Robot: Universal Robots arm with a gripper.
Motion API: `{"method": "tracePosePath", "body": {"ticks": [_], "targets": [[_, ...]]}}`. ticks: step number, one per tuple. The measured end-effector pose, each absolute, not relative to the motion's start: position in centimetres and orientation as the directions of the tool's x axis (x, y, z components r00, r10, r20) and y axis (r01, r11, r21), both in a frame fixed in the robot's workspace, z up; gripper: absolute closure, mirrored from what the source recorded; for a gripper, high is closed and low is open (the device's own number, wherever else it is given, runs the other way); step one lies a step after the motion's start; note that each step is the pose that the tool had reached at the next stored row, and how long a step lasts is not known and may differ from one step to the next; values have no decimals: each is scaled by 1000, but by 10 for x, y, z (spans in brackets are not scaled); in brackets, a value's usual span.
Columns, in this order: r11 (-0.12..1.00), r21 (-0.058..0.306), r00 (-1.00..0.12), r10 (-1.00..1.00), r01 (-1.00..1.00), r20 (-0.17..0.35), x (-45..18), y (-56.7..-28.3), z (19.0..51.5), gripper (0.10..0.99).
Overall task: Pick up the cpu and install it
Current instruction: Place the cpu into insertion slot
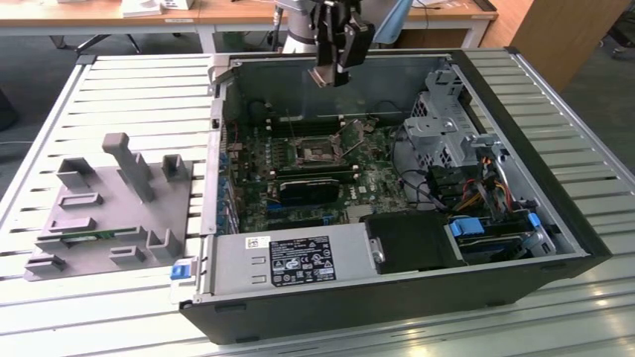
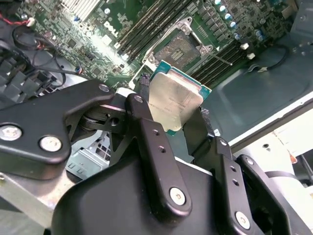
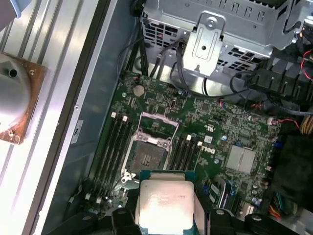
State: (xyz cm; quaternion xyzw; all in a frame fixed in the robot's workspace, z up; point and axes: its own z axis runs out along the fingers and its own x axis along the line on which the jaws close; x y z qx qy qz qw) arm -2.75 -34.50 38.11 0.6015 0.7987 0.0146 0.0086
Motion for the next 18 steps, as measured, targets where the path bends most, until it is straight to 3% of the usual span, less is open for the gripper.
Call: {"method": "tracePosePath", "body": {"ticks": [18], "targets": [[140, 42, -140, 990, 989, 0, -34, -343, 368, 561]]}}
